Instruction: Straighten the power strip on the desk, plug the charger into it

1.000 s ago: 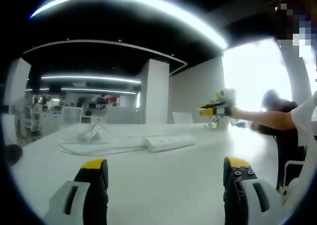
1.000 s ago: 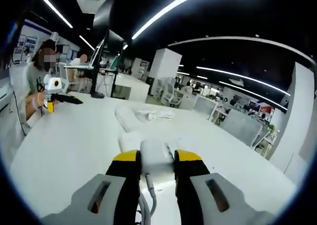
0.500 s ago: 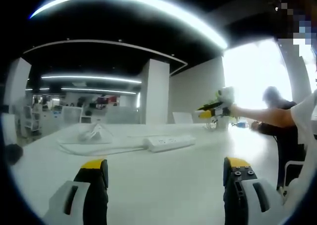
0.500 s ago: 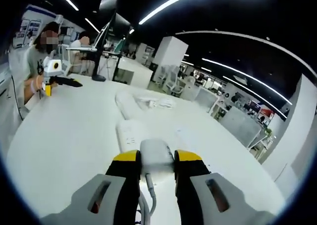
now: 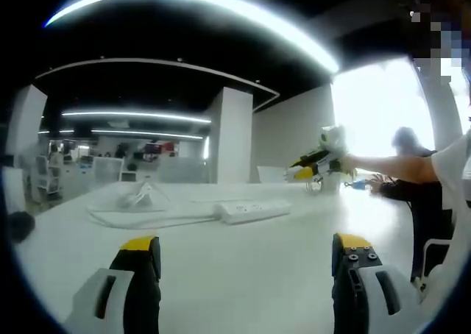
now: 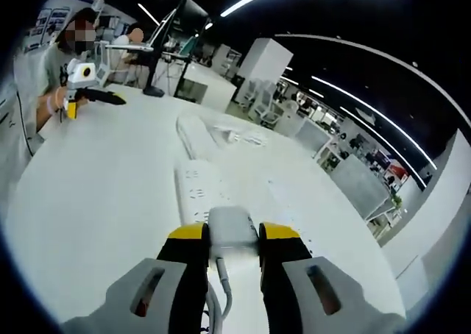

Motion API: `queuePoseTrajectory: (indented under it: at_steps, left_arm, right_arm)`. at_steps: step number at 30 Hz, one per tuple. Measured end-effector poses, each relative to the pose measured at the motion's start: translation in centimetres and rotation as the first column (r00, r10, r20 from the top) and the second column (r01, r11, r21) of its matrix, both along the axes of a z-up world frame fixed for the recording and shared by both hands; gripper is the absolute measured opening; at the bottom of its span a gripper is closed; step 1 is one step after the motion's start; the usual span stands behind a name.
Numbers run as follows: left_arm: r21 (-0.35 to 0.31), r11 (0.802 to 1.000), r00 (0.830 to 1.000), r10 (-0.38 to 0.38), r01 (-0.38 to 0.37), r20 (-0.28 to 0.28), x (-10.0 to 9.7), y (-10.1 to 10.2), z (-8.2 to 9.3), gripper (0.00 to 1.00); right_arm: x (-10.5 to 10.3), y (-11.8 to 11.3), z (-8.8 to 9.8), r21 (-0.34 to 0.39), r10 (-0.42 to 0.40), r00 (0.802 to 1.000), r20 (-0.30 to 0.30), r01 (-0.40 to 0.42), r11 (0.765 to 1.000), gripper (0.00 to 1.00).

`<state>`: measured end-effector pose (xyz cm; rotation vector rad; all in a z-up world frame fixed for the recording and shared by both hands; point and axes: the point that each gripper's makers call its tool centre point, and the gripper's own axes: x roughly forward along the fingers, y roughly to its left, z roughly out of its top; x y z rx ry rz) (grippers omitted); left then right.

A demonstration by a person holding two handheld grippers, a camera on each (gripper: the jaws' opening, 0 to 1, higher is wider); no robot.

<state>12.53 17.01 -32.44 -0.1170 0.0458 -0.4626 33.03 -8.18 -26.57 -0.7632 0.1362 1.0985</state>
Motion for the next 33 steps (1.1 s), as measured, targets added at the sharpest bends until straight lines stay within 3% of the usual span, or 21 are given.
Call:
queuePoseTrajectory:
  at_steps: [17,33]
  left_arm:
    - [0.010,1.000,1.000,0.002,-0.002,-0.017,0.1,-0.2,-0.5,0.99]
    - [0.039,0.999,0.998,0.010,-0.007,-0.063,0.2,-0.2,-1.1,0.99]
  right_arm:
    - [-0.5,0.6,-1.1,-0.130,0.018,0.999,0.030,-0.014,0.991,0.24]
    - [-0.4,0.8,-2.5,-0.279,0.052,0.998,0.048,-0.036,0.960,0.24]
